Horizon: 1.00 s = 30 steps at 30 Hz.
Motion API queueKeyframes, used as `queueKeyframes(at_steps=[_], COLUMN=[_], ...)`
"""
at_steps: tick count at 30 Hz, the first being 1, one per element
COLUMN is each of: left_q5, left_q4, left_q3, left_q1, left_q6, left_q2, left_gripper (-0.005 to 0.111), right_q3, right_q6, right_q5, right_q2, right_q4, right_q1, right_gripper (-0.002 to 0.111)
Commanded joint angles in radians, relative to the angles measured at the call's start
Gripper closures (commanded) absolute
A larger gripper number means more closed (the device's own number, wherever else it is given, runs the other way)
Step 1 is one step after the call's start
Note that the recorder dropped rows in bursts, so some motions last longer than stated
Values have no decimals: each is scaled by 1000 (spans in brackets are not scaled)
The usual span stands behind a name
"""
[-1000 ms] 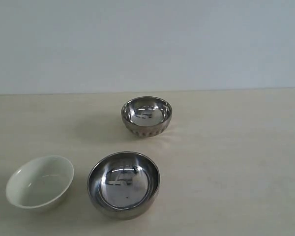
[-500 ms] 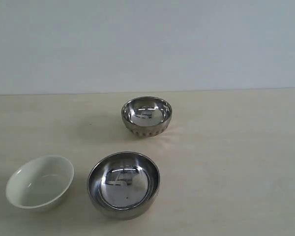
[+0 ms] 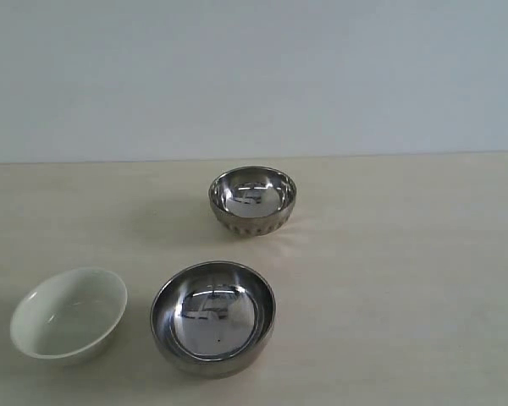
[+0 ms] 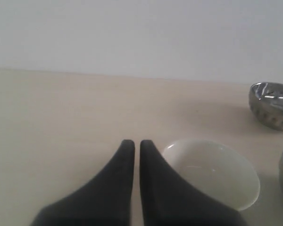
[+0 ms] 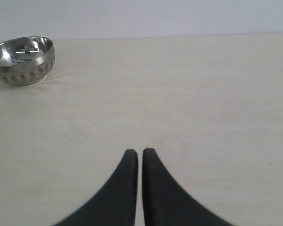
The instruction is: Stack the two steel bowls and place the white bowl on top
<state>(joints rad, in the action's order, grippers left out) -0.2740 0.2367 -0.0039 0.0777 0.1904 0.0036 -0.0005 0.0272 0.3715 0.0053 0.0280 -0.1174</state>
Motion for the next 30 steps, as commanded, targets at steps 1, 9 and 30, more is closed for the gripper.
queueKeyframes(at_steps=[1, 9, 30], left_q5=[-36, -27, -22], left_q4=[-68, -127, -114], left_q3=[4, 4, 4], left_q1=[32, 30, 5], left_q6=[-105, -205, -198], left_q2=[-4, -4, -4], left_gripper=[103, 103, 103], right_q3=[0, 0, 0], right_q6=[-4, -4, -4], right_q5=[-8, -8, -8], right_q2=[-5, -5, -5], right_q4=[-2, -2, 0], right_q1=[5, 5, 5], right_gripper=[108, 108, 108])
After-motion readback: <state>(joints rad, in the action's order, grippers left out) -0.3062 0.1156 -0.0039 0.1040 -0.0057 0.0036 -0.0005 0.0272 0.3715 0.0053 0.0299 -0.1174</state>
